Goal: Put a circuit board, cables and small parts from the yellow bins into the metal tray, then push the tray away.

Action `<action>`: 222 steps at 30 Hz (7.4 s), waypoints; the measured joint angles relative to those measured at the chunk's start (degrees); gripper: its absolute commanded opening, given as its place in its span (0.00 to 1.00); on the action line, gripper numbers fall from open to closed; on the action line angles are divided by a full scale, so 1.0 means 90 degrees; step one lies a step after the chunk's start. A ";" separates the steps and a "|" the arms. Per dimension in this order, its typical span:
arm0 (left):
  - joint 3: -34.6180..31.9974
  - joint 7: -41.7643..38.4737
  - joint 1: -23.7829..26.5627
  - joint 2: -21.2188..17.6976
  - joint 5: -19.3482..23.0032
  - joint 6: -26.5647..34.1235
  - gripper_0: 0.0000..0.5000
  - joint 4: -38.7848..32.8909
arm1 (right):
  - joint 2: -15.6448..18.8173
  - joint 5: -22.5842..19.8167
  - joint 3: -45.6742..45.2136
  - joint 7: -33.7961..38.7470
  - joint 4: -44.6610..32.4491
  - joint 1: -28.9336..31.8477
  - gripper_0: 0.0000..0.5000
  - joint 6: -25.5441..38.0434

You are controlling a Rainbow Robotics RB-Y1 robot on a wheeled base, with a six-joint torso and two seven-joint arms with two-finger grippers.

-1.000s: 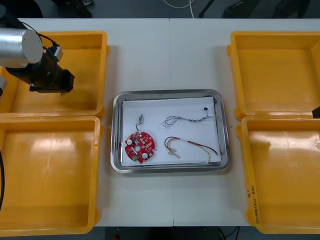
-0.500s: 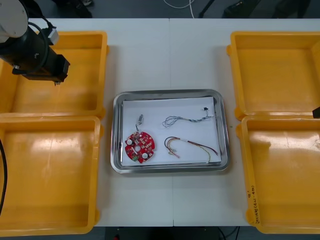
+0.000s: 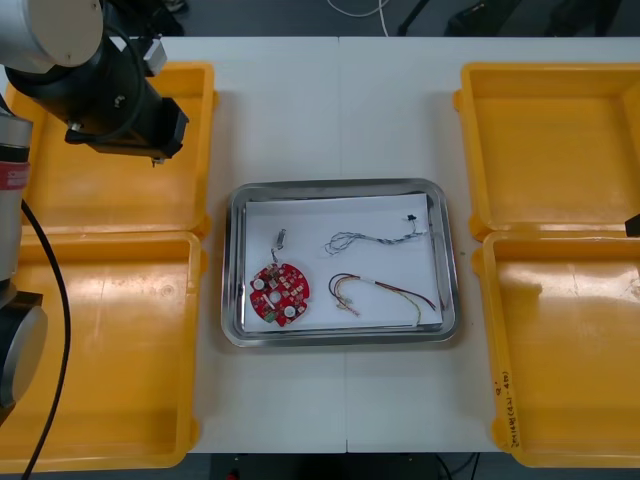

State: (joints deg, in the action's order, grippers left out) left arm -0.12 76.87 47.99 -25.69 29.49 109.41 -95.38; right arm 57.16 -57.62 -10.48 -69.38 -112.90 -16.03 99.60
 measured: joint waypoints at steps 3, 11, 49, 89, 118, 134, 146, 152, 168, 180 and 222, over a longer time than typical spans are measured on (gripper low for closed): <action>0.0059 -0.0496 0.0000 0.0245 -0.0121 0.0013 0.00 -0.0223 | 0.0001 0.0000 0.0000 0.0000 0.0001 0.0000 1.00 0.0000; 0.0741 -0.1046 0.0000 0.0712 -0.0584 0.0017 0.00 -0.0367 | 0.0001 0.0000 -0.0001 0.0000 0.0002 0.0002 1.00 0.0000; 0.3118 -0.2451 -0.0505 0.0834 -0.0541 -0.2366 0.00 0.0888 | 0.0001 0.0001 -0.0001 0.0002 0.0003 0.0003 1.00 0.0006; 0.3146 -0.2500 -0.0586 0.0808 -0.0536 -0.2476 1.00 0.0890 | 0.0001 0.0001 -0.0001 0.0002 0.0003 0.0004 1.00 0.0018; 0.1613 -0.2501 -0.0078 0.0131 0.0656 -0.0240 1.00 -0.0121 | 0.0001 -0.0518 -0.0001 0.0002 0.0000 0.0004 1.00 0.0019; 0.0945 -0.2499 0.0080 -0.0832 0.1596 0.0013 1.00 -0.0371 | 0.0001 -0.0358 -0.0001 0.0002 -0.0001 0.0004 1.00 0.0160; 0.0593 -0.2318 0.0062 -0.1586 0.2119 0.0019 1.00 -0.0374 | 0.0001 -0.0316 -0.0001 0.0003 -0.0001 0.0004 1.00 0.0170; 0.0177 -0.2236 -0.0123 -0.1880 0.2292 0.0022 1.00 -0.0543 | 0.0001 -0.0286 -0.0001 0.0003 -0.0002 0.0004 1.00 0.0171; -0.0756 -0.1043 -0.1536 -0.2075 0.2323 0.0024 1.00 -0.1722 | 0.0001 -0.0259 0.0023 0.0003 -0.0005 -0.0073 1.00 0.0177; -0.1209 -0.1043 -0.2637 -0.2077 0.2408 0.0025 1.00 -0.2691 | 0.0001 -0.0423 0.1505 0.0003 -0.0063 -0.1449 1.00 0.0225; -0.2082 -0.0449 -0.3953 -0.2085 0.2017 0.0027 1.00 -0.3346 | -0.2137 0.0452 0.7328 -0.0005 -0.0360 -0.4797 1.00 -0.0756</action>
State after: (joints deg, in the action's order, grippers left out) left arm -18.86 72.82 12.41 -44.46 47.65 109.66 -125.49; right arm 37.93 -53.55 55.47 -69.43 -116.14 -59.21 92.79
